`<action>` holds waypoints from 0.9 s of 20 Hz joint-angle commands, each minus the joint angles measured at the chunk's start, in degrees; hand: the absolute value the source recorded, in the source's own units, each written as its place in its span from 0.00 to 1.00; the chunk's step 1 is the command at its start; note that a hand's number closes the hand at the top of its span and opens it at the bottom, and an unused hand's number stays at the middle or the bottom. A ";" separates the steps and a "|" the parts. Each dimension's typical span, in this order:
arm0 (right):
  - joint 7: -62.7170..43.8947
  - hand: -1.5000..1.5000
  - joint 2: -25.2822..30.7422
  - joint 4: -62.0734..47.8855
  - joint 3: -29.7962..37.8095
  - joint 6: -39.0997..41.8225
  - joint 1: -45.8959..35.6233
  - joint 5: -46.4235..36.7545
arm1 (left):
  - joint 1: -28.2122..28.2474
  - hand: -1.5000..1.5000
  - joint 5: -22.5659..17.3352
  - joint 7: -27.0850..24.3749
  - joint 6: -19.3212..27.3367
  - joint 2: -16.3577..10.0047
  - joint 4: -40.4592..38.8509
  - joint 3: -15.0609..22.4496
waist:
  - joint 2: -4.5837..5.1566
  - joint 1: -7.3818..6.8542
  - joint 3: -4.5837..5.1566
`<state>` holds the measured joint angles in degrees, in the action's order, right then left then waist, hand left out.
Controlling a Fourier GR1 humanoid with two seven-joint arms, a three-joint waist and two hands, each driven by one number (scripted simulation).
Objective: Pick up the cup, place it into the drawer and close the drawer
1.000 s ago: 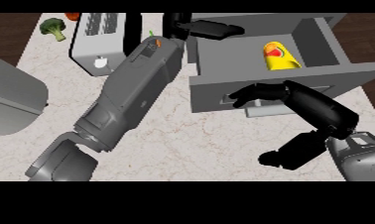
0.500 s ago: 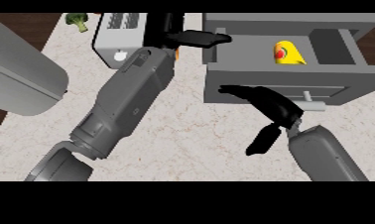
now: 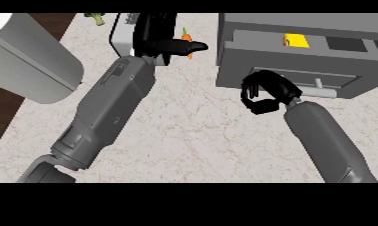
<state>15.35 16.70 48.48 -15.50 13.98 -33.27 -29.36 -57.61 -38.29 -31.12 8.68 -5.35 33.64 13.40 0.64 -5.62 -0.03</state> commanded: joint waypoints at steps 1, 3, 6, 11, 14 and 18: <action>5.07 1.00 -0.01 -10.25 5.01 -3.45 -7.84 0.83 | 2.81 0.00 -0.43 1.61 -1.80 -2.28 3.32 0.03 | 0.41 -1.40 -0.23; 8.14 1.00 3.00 -12.69 8.33 -3.99 -9.58 2.54 | 3.82 0.00 -0.38 1.95 -2.76 -3.04 4.52 0.37 | 0.70 -2.05 -0.30; 8.01 1.00 4.76 -17.28 11.36 -4.12 -14.80 3.54 | 5.46 0.00 -0.87 2.45 -3.75 -3.88 5.59 0.13 | 1.33 -3.17 -0.30; 6.33 1.00 8.24 -19.59 14.96 -3.72 -19.44 5.55 | 6.84 0.00 -0.66 3.26 -5.12 -4.90 6.86 0.77 | 1.68 -4.13 -0.26; 4.78 1.00 7.53 -19.72 15.72 -3.76 -20.20 6.51 | 8.22 0.00 -0.34 3.07 -6.71 -5.42 7.64 1.49 | 2.02 -5.56 -0.22; 4.74 1.00 8.69 -18.69 16.77 -1.82 -20.51 8.17 | 8.63 0.00 -0.76 3.69 -7.81 -5.78 8.84 1.52 | 1.97 -5.98 -0.21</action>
<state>24.64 20.11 32.95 -3.78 17.76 -43.71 -21.30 -49.76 -38.93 -27.83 2.26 -10.79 41.56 14.55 1.56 -9.56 -0.71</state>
